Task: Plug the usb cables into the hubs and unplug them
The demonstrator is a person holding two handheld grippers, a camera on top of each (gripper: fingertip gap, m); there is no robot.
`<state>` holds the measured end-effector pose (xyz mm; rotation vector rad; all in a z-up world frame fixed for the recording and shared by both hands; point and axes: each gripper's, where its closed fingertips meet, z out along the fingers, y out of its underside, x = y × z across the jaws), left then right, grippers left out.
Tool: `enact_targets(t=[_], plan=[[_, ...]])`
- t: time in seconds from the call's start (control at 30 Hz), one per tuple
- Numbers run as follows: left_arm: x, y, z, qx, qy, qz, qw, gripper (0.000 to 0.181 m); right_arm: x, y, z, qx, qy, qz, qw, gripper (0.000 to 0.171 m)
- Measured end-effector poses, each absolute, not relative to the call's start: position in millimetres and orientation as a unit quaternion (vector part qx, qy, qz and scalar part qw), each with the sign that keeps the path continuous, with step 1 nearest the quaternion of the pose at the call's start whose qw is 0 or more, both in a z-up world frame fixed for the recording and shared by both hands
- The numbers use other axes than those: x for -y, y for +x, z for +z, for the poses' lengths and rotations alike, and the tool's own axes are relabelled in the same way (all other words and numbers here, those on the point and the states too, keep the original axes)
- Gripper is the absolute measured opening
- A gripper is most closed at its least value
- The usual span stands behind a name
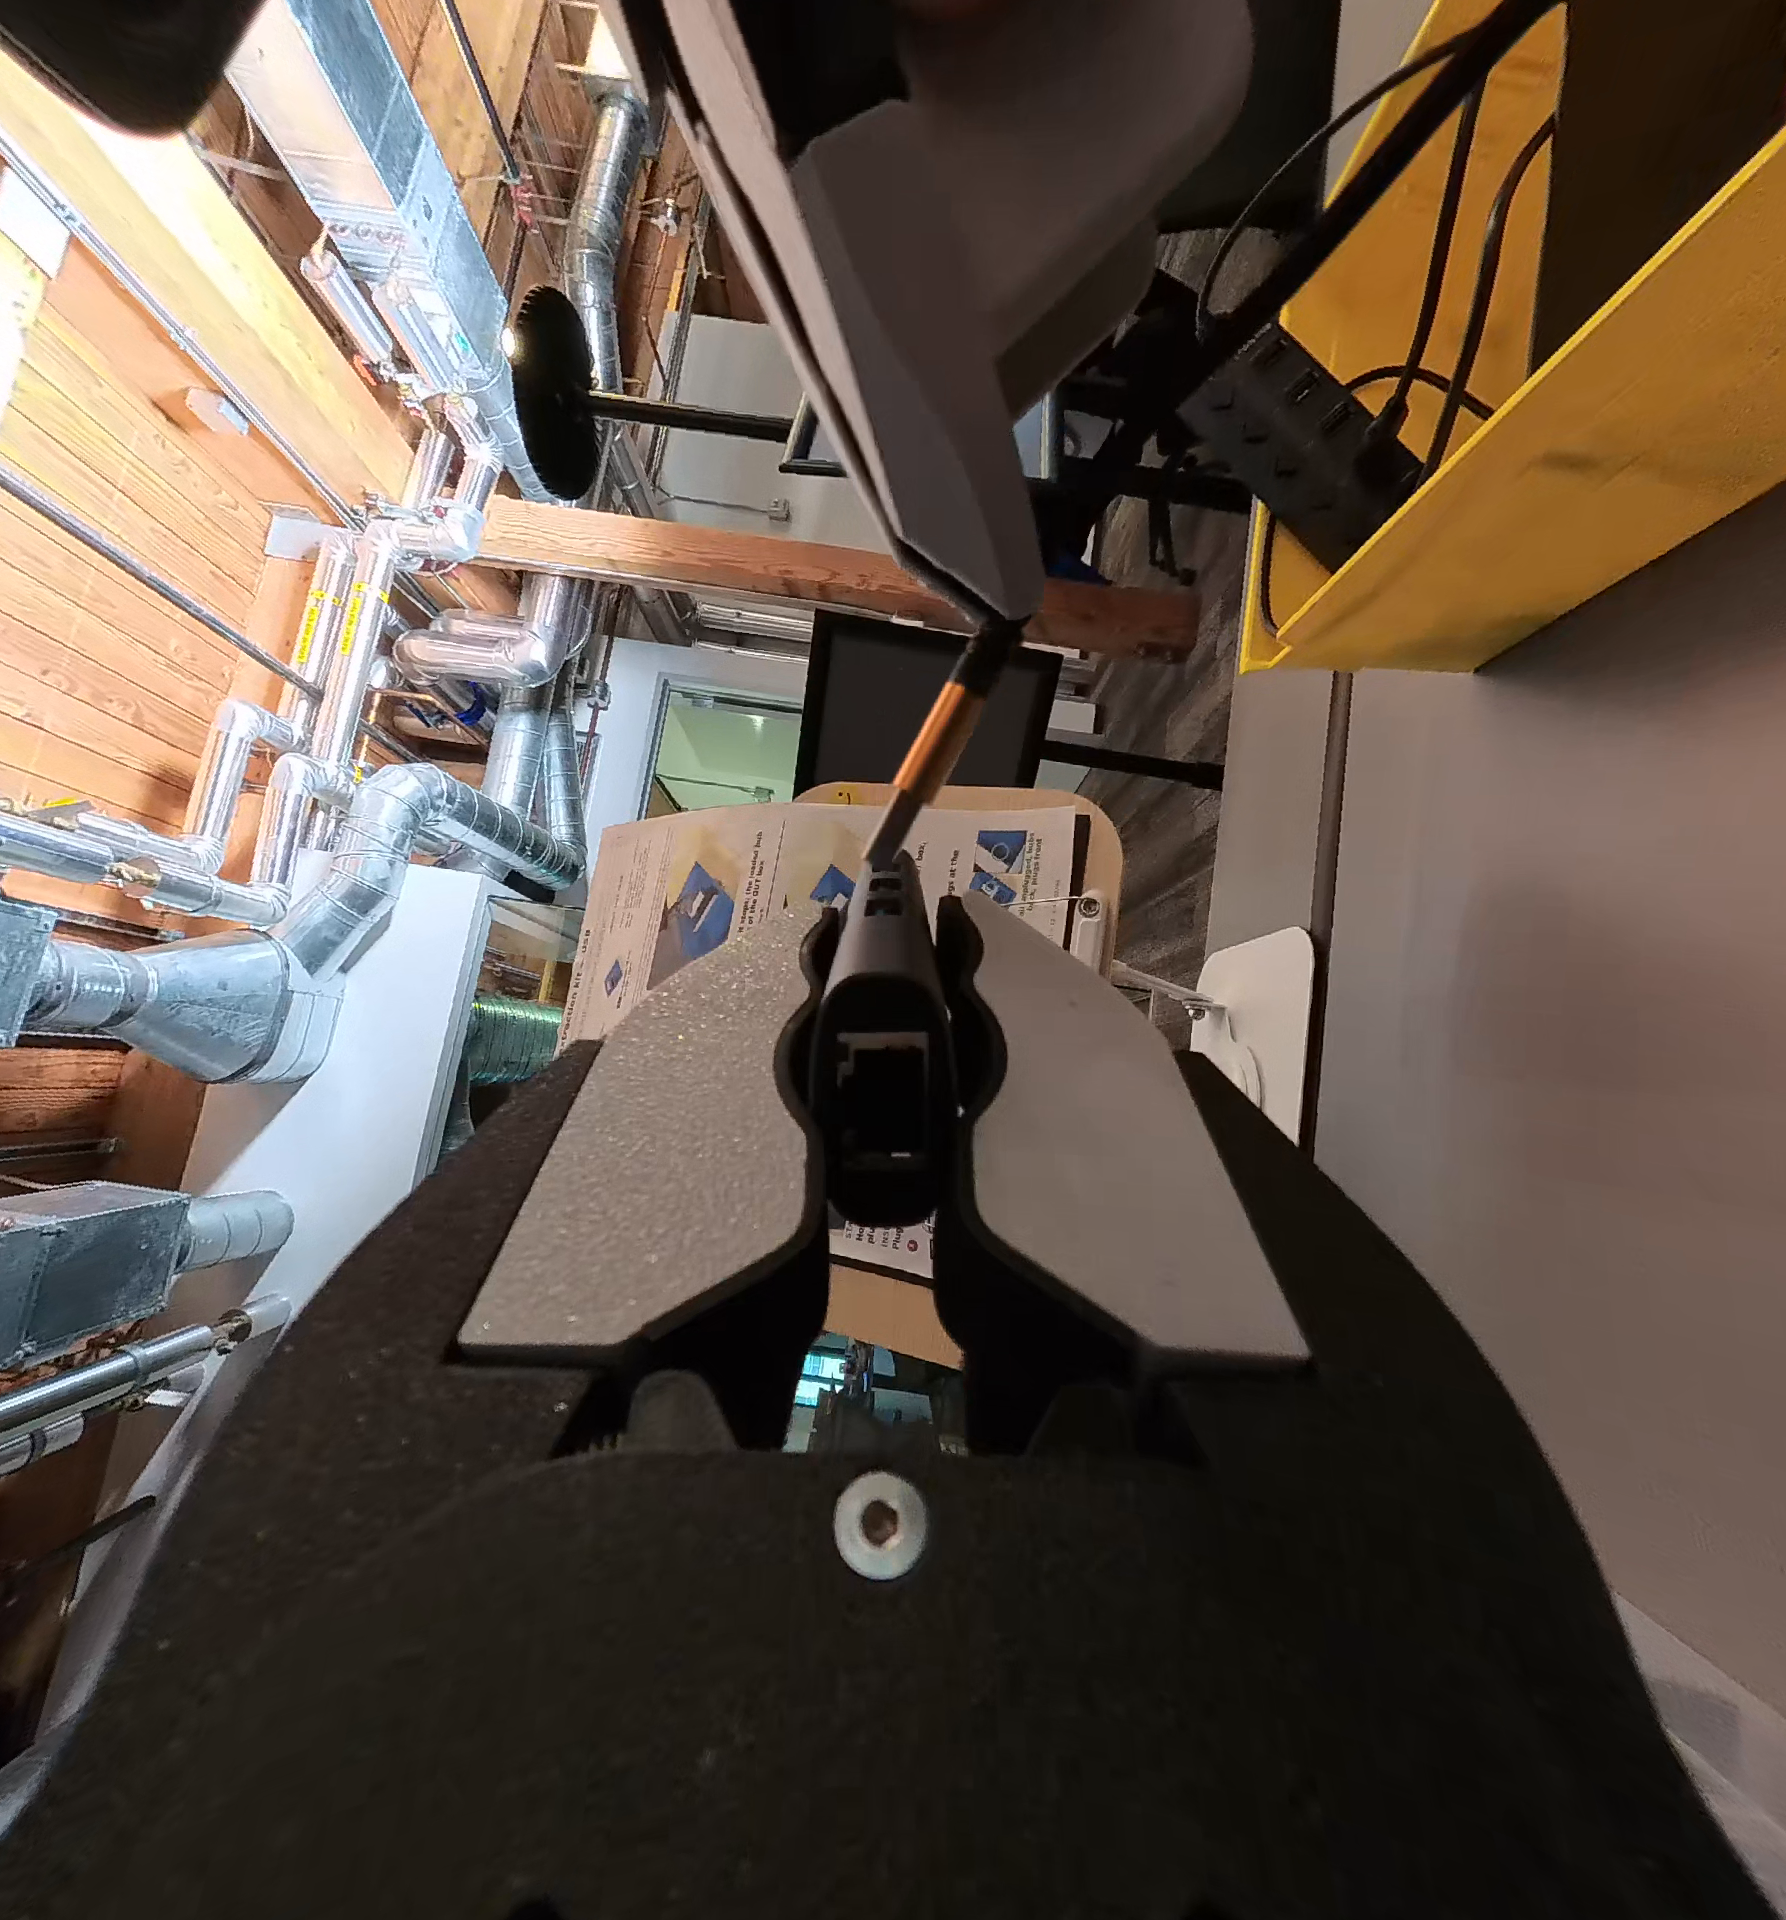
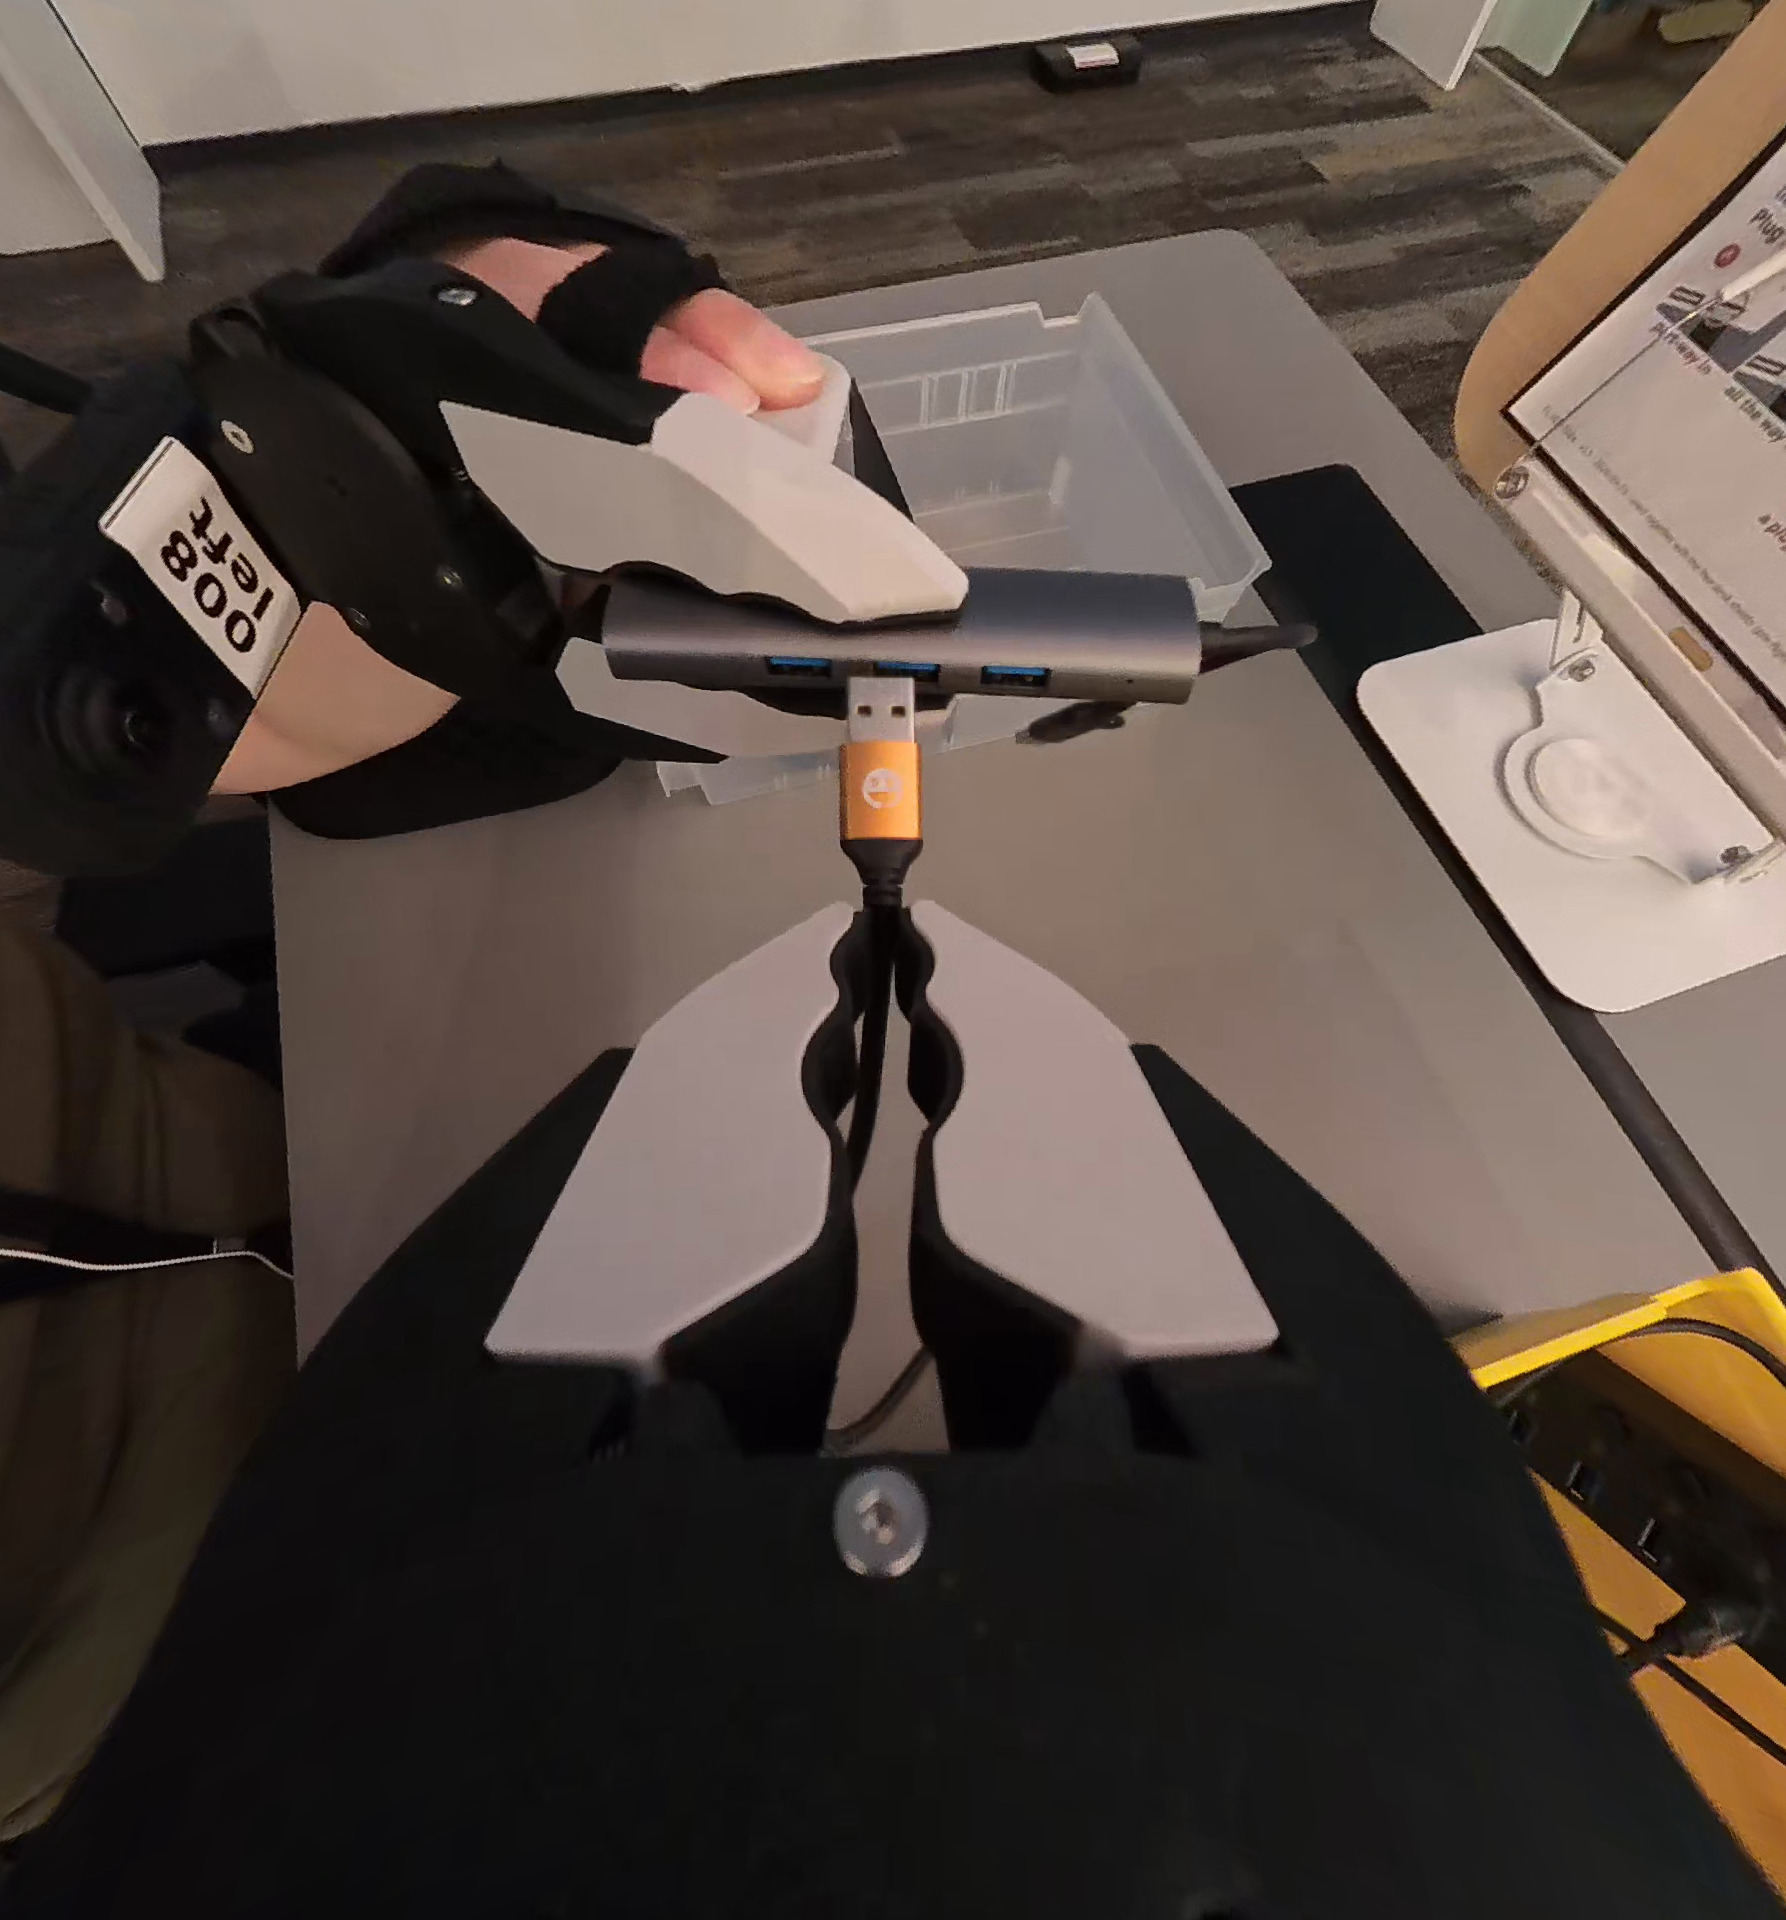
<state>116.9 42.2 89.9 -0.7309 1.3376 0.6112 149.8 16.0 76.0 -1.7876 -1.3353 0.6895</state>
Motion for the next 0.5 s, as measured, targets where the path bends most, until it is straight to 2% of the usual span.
enact_targets(t=[0.5], plan=[[-42, 122, 76, -0.626, -0.311, 0.288, 0.654, 0.017, -21, 152, 58, 0.529, -0.728, 0.241, 0.363, 0.005]])
